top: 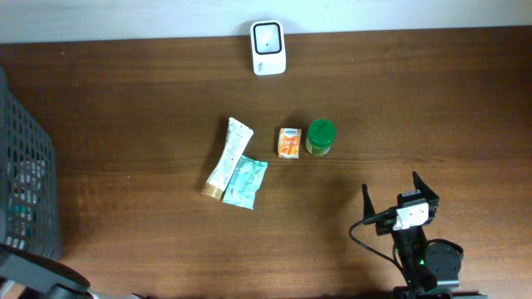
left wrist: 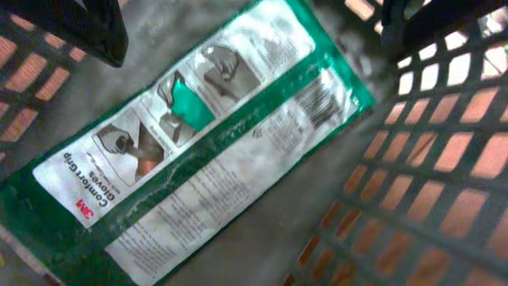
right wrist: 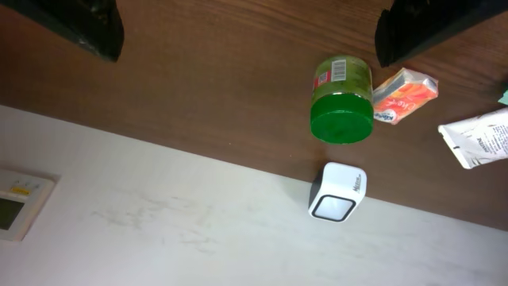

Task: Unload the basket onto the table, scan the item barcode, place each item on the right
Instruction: 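Grasp the green 3M glove package in the basket with the left gripper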

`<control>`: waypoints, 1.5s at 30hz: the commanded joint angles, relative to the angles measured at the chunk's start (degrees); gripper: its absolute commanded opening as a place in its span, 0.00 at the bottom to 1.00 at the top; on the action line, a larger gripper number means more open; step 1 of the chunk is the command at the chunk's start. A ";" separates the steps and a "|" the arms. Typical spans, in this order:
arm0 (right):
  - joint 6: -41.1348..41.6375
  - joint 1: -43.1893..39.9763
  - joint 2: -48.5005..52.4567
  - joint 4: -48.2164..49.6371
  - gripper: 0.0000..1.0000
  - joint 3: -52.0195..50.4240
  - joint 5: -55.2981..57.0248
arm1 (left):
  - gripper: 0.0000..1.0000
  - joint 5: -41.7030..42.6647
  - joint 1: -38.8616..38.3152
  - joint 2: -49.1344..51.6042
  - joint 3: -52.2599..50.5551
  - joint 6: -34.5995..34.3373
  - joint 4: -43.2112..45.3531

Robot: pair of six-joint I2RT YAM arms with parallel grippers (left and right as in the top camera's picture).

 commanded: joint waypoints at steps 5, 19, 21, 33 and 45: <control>0.37 0.37 -0.33 -0.26 0.98 -0.31 -0.33 | 0.99 8.92 0.35 11.89 -0.35 14.51 4.00; 0.37 0.37 -0.33 -0.26 0.98 -0.31 -0.33 | 0.99 9.33 0.35 19.96 -0.37 23.78 6.99; 0.39 0.37 -0.33 -0.26 0.98 -0.31 -0.33 | 1.00 9.35 0.28 22.10 -0.37 23.76 6.99; 0.39 0.37 -0.33 -0.26 0.98 -0.31 -0.33 | 0.31 9.16 0.28 22.21 -0.35 23.76 7.37; 0.39 0.37 -0.33 -0.26 0.98 -0.31 -0.33 | 0.00 9.18 -0.11 7.02 4.42 23.26 3.10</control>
